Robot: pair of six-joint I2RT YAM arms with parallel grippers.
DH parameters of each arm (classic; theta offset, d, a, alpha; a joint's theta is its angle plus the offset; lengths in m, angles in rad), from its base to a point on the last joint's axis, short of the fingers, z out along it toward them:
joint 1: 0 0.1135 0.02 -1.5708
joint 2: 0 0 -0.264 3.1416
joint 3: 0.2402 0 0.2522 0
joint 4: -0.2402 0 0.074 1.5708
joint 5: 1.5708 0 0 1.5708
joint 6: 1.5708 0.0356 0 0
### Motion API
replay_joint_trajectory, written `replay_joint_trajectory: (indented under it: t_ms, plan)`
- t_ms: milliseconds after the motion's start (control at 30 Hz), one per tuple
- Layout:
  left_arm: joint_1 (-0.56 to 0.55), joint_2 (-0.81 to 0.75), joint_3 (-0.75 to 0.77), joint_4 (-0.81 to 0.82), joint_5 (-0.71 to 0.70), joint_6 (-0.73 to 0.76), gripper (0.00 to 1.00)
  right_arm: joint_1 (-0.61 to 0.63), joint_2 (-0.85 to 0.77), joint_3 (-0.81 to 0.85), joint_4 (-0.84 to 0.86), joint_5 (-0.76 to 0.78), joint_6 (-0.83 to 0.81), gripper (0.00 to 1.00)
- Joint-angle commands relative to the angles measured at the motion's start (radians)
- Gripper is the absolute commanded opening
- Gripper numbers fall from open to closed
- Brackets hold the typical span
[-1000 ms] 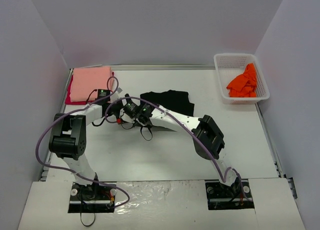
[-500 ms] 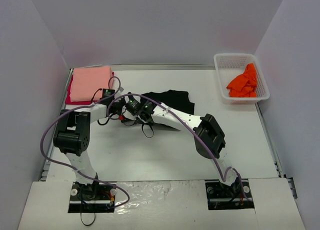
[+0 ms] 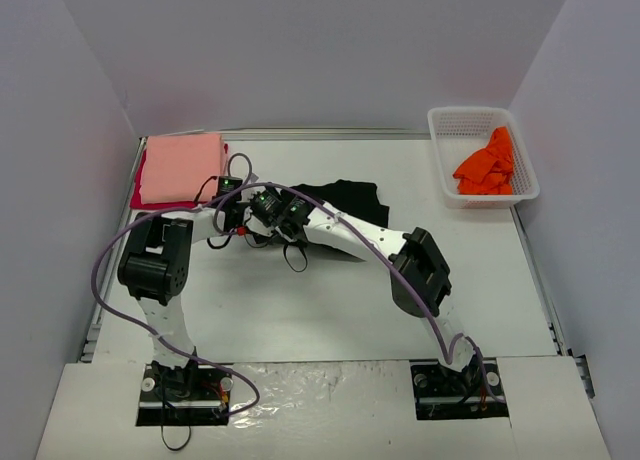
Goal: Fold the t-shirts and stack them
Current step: Put the neatly folded tshirt into the corner of the board with the left arm
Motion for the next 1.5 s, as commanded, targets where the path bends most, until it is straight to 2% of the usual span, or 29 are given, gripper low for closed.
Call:
replay_joint_trajectory:
  t_ms: [0, 433, 567, 833, 867, 933, 967, 1067, 1333, 1400, 1433, 1467]
  plan:
    - [-0.013, 0.001, 0.040, 0.031, -0.008, -0.029, 0.94, -0.007, -0.059, 0.055, -0.056, 0.043, 0.005, 0.00]
    - [-0.038, 0.062, 0.092, 0.025, -0.016, -0.018, 0.94, -0.005, -0.045, 0.109, -0.106, 0.035, 0.014, 0.00]
    - [-0.082, 0.056, 0.174, -0.125, -0.092, 0.155, 0.94, -0.004, -0.036, 0.107, -0.108, 0.031, 0.016, 0.00]
    - [-0.136, 0.114, 0.208, -0.062, -0.023, 0.091, 0.95, -0.007, -0.038, 0.088, -0.108, 0.025, 0.017, 0.00]
    - [-0.136, 0.124, 0.207, -0.059, -0.017, 0.083, 0.99, -0.007, -0.039, 0.086, -0.108, 0.023, 0.017, 0.00]
    - [-0.142, 0.133, 0.202, -0.039, -0.010, 0.071, 1.00, -0.008, -0.039, 0.084, -0.108, 0.023, 0.019, 0.00]
    - [-0.144, 0.136, 0.199, -0.032, -0.006, 0.065, 0.94, -0.008, -0.038, 0.084, -0.108, 0.023, 0.017, 0.00]
    - [-0.148, 0.147, 0.192, 0.007, 0.026, 0.054, 0.87, -0.015, -0.033, 0.084, -0.108, 0.025, 0.020, 0.00]
    - [-0.168, 0.150, 0.181, 0.043, 0.041, 0.013, 0.74, -0.019, -0.027, 0.084, -0.109, 0.017, 0.020, 0.00]
    - [-0.176, 0.144, 0.181, 0.050, 0.049, 0.007, 0.67, -0.019, -0.025, 0.083, -0.109, 0.017, 0.020, 0.00]
    - [-0.177, 0.141, 0.179, 0.051, 0.047, 0.004, 0.58, -0.019, -0.025, 0.084, -0.109, 0.017, 0.020, 0.00]
    - [-0.182, 0.142, 0.179, 0.056, 0.049, 0.002, 0.55, -0.019, -0.022, 0.084, -0.109, 0.017, 0.020, 0.00]
